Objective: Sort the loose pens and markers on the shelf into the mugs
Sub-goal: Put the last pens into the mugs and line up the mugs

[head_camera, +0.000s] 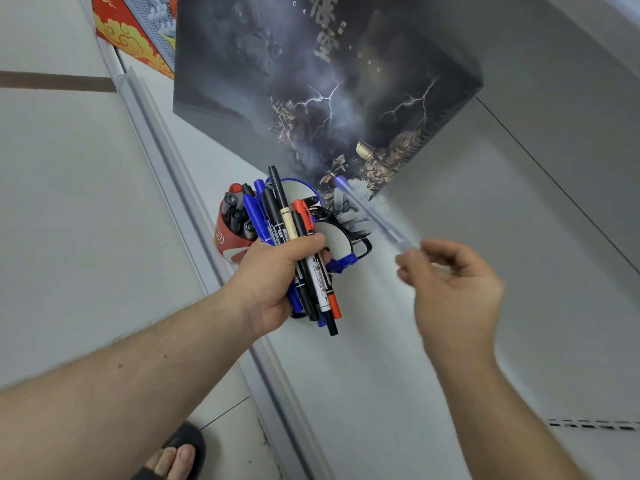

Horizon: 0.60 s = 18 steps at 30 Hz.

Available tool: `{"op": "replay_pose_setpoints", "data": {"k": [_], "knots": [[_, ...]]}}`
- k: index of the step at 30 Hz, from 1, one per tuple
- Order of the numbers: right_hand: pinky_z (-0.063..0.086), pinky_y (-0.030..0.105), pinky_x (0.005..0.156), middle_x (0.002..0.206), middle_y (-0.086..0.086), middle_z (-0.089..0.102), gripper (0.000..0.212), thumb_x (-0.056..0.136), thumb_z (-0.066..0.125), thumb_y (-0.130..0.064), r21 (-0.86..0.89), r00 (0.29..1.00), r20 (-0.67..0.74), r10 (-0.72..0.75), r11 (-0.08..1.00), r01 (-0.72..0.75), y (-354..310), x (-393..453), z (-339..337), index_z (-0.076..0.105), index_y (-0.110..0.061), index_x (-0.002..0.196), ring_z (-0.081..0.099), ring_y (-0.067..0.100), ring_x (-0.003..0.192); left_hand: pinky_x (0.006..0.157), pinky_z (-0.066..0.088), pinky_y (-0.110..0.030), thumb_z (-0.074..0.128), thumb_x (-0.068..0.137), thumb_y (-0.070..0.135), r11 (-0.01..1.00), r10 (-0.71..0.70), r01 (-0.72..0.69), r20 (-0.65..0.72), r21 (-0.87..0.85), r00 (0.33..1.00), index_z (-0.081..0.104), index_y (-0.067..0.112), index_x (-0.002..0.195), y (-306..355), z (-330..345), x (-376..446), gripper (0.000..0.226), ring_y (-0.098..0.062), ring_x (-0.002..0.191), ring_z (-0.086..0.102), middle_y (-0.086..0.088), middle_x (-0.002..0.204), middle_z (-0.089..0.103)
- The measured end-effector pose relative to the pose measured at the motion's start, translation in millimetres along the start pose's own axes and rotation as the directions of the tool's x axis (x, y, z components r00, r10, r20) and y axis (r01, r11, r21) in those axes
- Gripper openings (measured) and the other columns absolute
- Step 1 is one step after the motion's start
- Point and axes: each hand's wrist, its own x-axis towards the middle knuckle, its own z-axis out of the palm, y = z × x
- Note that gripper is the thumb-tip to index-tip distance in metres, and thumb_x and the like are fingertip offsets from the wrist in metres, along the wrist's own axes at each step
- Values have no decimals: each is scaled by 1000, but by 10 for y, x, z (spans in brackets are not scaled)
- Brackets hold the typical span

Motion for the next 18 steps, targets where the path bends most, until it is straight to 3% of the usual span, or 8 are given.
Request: {"op": "replay_pose_setpoints", "data": {"k": [2, 5, 10, 12, 16, 18], "knots": [[57, 38, 74, 64, -7, 66, 23, 81, 74, -3, -26, 995, -72, -71, 997, 69, -24, 204, -73, 65, -24, 80, 67, 16, 66, 71, 59, -41, 67, 86, 7, 1000, -4, 4, -14, -25, 1000, 69, 9, 96, 19, -25, 17, 10, -19, 68, 68, -7, 75, 69], [50, 17, 75, 79, -5, 69, 17, 82, 71, -8, -204, 961, -73, -266, 948, 246, -86, 437, -69, 67, -25, 83, 62, -4, 67, 63, 56, -35, 68, 86, 7, 999, -14, 14, -19, -33, 1000, 69, 9, 98, 20, -38, 21, 12, -17, 68, 69, -7, 78, 69], [40, 3, 78, 89, -5, 64, 13, 82, 64, -10, -396, 863, 36, -503, 786, 475, -46, 792, 170, 74, -11, 90, 62, 10, 82, 58, 56, -31, 68, 86, 6, 999, -16, 16, -1, -29, 1000, 68, 9, 97, 53, -27, -21, 12, -15, 68, 68, -7, 78, 67], [39, 2, 77, 92, 1, 66, 13, 83, 64, -8, -420, 867, 45, -497, 777, 468, 10, 892, 270, 73, -8, 91, 64, 16, 83, 59, 57, -31, 66, 86, 3, 999, -18, 19, 20, -44, 1000, 69, 8, 96, 70, -45, -35, 11, -14, 68, 67, -6, 77, 67], [47, 22, 82, 99, 5, 67, 16, 85, 62, -7, -455, 886, 86, -456, 773, 442, 104, 990, 432, 72, -8, 98, 64, 21, 87, 55, 55, -28, 60, 86, -4, 997, -49, 52, 55, -55, 997, 70, 5, 94, 100, -98, -54, 15, -15, 66, 65, -4, 76, 67], [45, 21, 80, 99, 6, 67, 17, 86, 62, -7, -475, 895, 120, -430, 767, 432, 154, 1019, 511, 71, -9, 100, 63, 19, 85, 52, 54, -25, 59, 87, -6, 996, -54, 59, 68, -69, 996, 70, 5, 93, 116, -124, -58, 17, -13, 65, 66, -5, 76, 67]]}}
